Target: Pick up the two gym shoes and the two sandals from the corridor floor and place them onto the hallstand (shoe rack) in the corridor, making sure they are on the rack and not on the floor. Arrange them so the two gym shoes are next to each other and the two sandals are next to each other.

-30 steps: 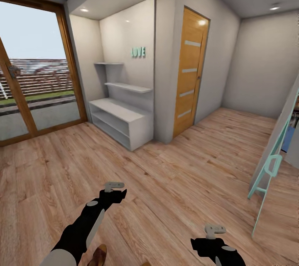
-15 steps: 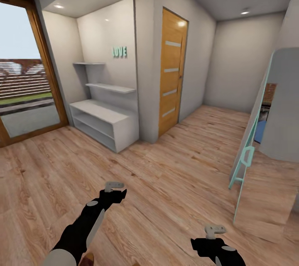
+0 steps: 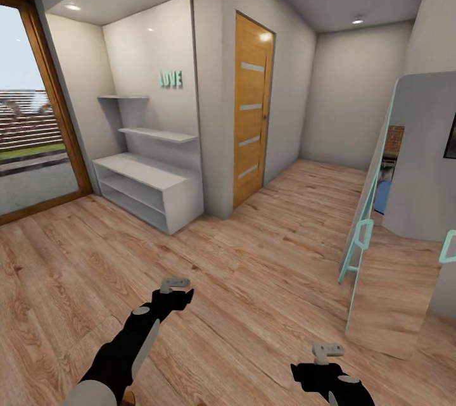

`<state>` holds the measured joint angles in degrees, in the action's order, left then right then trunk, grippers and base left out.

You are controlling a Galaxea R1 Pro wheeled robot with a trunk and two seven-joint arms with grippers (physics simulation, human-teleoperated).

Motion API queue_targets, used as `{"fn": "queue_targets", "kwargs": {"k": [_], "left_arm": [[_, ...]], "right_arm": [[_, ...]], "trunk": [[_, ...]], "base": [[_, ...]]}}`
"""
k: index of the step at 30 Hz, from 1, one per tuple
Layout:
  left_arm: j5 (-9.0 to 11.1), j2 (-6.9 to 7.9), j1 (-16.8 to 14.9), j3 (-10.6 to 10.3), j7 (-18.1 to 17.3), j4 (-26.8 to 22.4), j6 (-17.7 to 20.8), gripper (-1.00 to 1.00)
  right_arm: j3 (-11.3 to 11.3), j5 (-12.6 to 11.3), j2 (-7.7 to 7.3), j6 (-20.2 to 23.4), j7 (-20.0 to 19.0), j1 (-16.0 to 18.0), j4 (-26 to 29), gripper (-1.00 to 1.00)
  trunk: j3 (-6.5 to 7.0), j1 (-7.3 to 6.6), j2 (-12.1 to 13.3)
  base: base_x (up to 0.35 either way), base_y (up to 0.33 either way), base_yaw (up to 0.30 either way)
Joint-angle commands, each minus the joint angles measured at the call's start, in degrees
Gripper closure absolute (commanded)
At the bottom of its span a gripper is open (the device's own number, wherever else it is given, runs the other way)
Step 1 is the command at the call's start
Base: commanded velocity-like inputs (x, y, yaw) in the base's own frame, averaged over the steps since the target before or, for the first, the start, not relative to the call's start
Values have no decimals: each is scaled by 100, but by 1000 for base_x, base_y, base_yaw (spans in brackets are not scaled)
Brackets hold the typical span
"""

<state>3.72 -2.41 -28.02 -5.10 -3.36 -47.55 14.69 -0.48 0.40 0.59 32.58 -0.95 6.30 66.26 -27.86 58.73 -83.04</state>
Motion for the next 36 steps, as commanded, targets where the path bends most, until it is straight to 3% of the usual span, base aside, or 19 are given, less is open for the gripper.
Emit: {"fn": "queue_targets", "kwargs": {"k": [1, 13, 36], "left_arm": [[39, -7, -2, 0, -7, -9, 35, -100], [41, -148, -2, -9, -7, 8, 29, -100], [32, -163, -2, -9, -3, 16, 6, -100]], "right_arm": [[-5, 5, 2, 30, -10, 3, 9, -100], [3, 4, 2, 30, -10, 3, 10, -100], [1, 4, 2, 31, -9, 3, 10, -100]], "trunk": [[-6, 0, -4], [-6, 0, -4], [-6, 0, -4]], "base": [[0, 0, -4], [-4, 0, -1], [-69, 0, -5]]}}
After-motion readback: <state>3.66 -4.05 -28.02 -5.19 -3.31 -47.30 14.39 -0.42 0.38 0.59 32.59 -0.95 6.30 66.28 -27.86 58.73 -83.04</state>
